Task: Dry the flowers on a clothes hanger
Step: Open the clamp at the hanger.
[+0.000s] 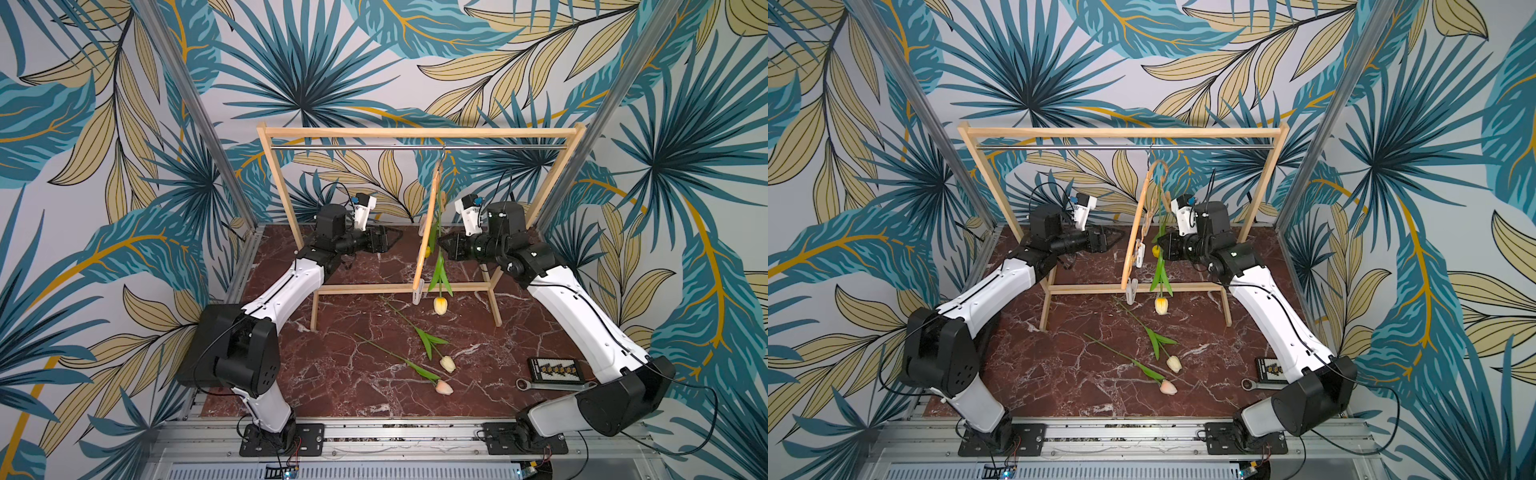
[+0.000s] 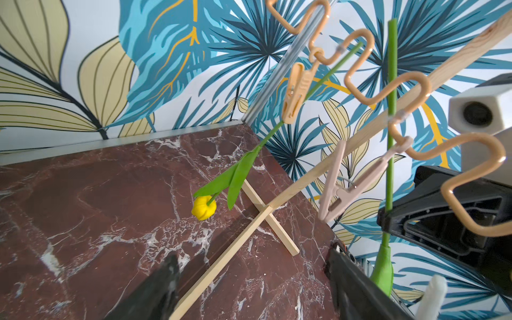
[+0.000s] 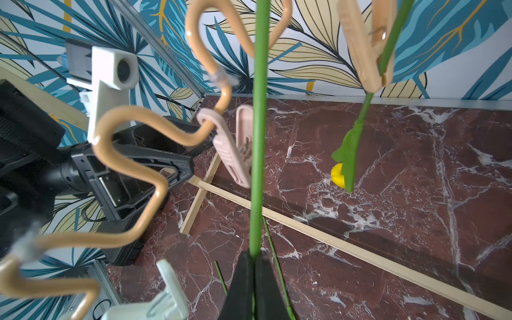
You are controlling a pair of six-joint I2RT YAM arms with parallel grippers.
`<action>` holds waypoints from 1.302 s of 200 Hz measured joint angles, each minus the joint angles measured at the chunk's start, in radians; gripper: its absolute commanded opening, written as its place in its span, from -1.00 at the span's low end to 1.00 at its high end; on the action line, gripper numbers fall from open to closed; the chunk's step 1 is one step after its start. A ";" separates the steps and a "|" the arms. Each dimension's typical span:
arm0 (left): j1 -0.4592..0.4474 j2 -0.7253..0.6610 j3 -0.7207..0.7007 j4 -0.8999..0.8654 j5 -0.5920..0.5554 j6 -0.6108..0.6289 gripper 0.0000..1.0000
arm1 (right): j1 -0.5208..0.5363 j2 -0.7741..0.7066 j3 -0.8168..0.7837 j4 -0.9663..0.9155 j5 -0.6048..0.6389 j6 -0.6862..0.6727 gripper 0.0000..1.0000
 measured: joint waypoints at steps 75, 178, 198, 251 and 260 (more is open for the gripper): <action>-0.016 0.050 0.059 0.045 0.092 -0.002 0.83 | -0.003 0.074 0.081 -0.075 -0.086 -0.060 -1.00; -0.024 0.137 0.173 0.029 0.163 0.031 0.84 | -0.005 0.126 0.159 -0.151 -0.205 -0.108 -1.00; -0.025 0.153 0.206 0.029 0.178 0.031 0.82 | -0.005 0.134 0.173 -0.158 -0.227 -0.113 -1.00; -0.031 0.195 0.270 0.018 0.217 0.017 0.44 | -0.005 0.154 0.180 -0.188 -0.264 -0.123 -1.00; -0.032 0.195 0.270 0.018 0.222 0.019 0.30 | -0.006 0.154 0.180 -0.194 -0.267 -0.124 -1.00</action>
